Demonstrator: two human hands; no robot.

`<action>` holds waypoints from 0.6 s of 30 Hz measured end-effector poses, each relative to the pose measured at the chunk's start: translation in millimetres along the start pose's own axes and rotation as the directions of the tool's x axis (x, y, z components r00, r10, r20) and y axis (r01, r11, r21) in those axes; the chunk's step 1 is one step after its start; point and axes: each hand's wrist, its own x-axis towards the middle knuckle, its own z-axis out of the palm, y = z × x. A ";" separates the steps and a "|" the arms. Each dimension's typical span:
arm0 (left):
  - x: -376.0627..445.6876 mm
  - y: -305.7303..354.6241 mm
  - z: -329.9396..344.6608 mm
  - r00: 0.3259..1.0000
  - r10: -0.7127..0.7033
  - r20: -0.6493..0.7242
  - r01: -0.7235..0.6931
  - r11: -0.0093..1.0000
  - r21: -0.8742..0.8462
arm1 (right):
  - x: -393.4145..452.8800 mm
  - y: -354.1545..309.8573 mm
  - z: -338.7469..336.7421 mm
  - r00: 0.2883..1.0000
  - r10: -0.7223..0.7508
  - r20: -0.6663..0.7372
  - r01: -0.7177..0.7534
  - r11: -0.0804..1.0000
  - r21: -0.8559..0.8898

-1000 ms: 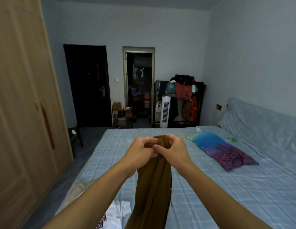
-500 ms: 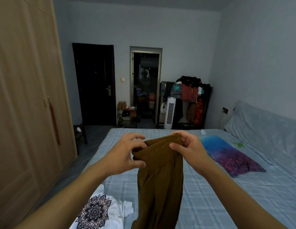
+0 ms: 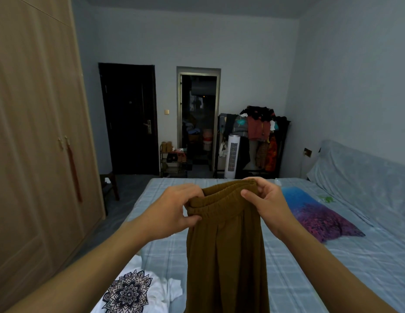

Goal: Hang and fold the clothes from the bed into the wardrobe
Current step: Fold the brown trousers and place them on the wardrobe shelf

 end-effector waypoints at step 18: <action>-3.8 -7.4 11.6 0.965 0.018 -0.260 -0.038 0.997 -0.074 | 0.1 21.7 -10.8 0.996 0.077 -0.036 -0.074 0.994 0.080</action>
